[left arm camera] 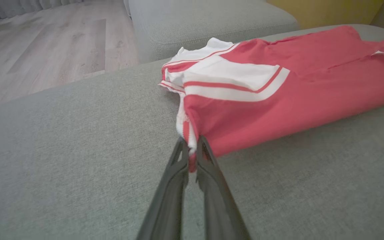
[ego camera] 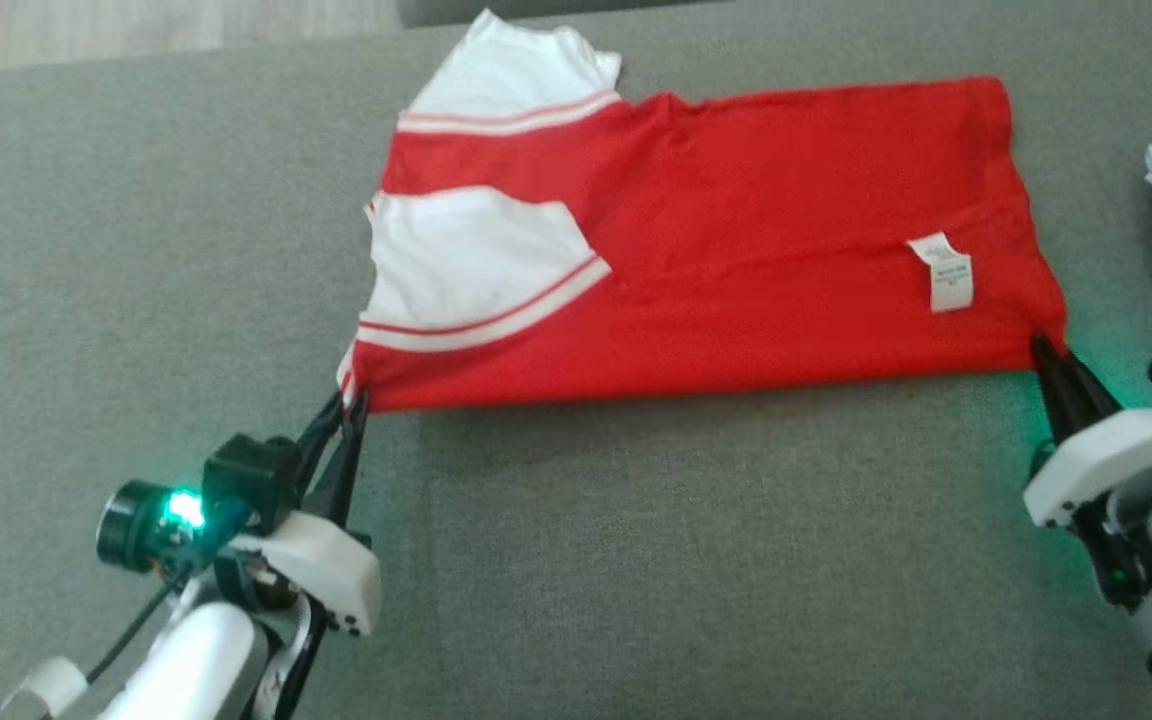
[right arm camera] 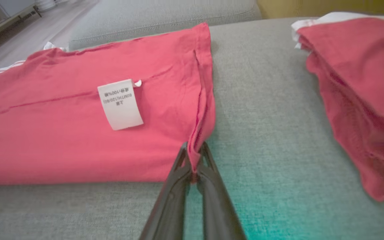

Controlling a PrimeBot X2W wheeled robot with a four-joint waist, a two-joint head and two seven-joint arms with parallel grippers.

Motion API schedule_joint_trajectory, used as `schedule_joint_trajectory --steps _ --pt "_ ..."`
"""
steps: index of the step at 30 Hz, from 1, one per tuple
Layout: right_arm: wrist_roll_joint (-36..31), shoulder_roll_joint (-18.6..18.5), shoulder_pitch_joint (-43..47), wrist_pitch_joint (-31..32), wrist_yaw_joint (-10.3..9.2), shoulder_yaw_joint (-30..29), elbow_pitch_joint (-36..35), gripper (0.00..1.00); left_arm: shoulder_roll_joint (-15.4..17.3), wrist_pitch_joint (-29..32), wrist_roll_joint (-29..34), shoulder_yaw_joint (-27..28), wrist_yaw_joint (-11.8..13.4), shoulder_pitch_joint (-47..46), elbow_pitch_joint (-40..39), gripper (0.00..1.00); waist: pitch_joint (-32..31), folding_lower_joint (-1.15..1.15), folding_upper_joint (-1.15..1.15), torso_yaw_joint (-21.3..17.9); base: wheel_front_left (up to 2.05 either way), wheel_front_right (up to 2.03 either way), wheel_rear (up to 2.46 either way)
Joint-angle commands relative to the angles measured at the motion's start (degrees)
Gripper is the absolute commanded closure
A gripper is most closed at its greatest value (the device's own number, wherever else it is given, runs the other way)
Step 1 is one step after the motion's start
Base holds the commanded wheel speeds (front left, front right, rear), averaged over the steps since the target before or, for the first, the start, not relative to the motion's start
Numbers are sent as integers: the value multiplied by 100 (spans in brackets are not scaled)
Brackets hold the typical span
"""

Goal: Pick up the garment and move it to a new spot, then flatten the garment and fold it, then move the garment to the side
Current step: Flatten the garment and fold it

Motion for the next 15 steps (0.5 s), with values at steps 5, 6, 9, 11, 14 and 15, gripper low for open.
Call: schedule_joint_trajectory --steps 5,6,9,11,14,15 --pt "441 -611 575 -46 43 318 -385 100 102 -113 -145 151 131 432 -358 100 -350 -1 0 188 0 0 0" --pt "506 -729 692 -16 43 371 -478 100 94 -107 -188 135 153 561 -407 100 -390 -1 0 212 0 0 0" --pt "687 -1078 1045 23 43 449 -740 100 49 -91 -320 74 228 971 -547 100 -471 -1 0 270 0 0 0" --pt "795 -1275 1302 -6 43 436 -903 100 21 -126 -362 42 302 1212 -628 100 -506 -1 0 301 0 0 0" --pt "828 -1474 1663 -87 43 367 -1067 100 -17 -181 -389 -43 347 1473 -671 100 -535 -1 0 331 0 0 0" --pt "827 -1497 1772 -96 43 359 -1119 100 -29 -204 -396 -62 350 1523 -666 100 -541 -1 0 334 0 0 0"
